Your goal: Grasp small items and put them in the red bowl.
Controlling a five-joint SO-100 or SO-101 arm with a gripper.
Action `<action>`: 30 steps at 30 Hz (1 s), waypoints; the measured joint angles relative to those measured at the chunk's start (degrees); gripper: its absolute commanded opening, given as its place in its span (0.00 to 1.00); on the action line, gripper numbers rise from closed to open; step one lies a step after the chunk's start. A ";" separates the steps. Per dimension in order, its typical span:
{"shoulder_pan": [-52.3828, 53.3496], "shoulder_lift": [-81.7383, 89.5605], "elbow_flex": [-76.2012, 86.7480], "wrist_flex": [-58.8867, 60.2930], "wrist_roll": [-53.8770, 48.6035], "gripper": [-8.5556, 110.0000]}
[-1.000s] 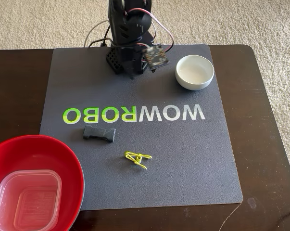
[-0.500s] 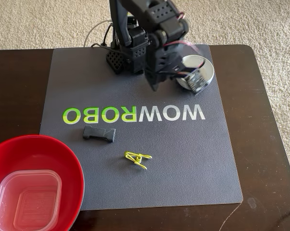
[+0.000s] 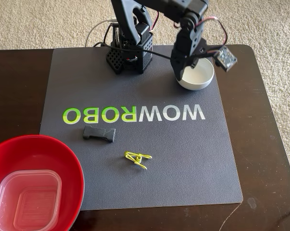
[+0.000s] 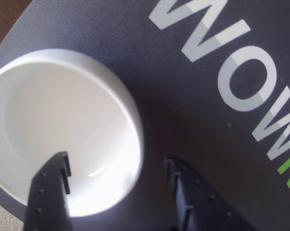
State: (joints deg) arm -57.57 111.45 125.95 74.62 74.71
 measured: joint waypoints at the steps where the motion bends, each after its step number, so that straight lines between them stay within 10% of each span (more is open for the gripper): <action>1: 0.00 -1.76 0.00 -0.79 0.00 0.28; 13: 2.81 -13.71 -0.53 -8.79 -3.08 0.07; 30: 19.86 -9.67 -4.31 -10.28 -16.52 0.07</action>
State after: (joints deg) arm -37.71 101.78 121.64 64.34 58.18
